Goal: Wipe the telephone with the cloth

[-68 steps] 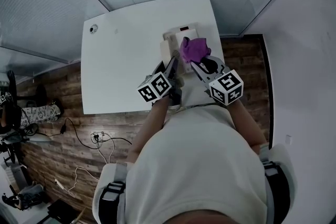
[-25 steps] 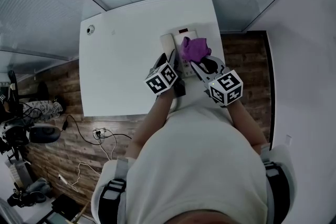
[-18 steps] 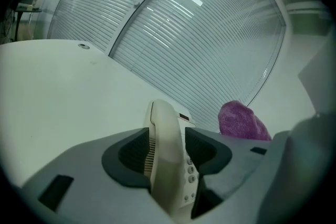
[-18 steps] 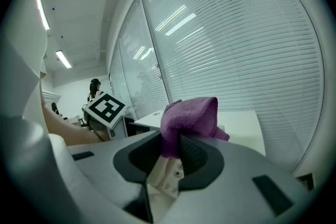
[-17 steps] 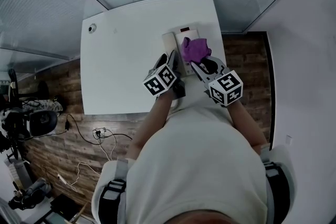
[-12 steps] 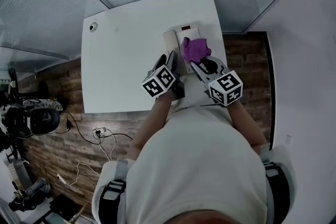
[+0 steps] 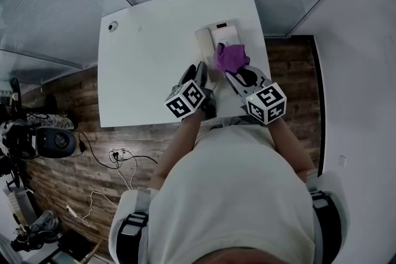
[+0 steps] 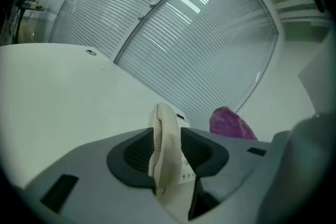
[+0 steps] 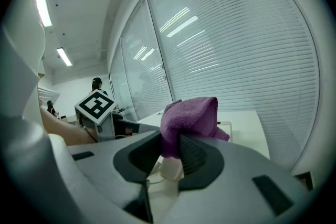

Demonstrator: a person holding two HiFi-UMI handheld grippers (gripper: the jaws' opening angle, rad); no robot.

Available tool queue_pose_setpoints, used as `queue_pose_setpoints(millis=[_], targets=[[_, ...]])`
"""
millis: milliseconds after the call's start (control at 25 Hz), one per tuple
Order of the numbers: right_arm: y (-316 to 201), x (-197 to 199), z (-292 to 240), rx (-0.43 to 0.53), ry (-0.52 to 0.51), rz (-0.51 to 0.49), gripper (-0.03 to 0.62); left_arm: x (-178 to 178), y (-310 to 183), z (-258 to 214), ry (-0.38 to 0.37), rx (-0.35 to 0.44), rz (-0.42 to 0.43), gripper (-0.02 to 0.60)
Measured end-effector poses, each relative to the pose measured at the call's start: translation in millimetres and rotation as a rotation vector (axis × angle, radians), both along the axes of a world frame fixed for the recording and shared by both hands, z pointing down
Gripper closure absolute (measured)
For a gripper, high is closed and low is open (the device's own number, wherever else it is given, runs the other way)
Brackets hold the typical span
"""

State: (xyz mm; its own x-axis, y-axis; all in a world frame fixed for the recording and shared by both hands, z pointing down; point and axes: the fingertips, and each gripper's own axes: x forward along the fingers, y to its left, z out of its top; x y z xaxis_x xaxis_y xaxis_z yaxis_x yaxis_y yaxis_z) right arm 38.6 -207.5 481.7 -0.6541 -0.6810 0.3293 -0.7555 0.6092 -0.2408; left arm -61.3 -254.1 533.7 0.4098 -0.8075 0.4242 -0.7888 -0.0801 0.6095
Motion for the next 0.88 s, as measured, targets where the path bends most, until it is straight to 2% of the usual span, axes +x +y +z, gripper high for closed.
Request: queue_pose_setpoints(millis=[480,880], targets=[[43,-19,0,0.004,0.015,0.014,0.49,-21,49,-14,-0.01,0.047,0.025,0.46],[91,-31,-4,0.011,0.023,0.026,0.49,-33,98,-22,-0.112,0.091,0.094,0.529]])
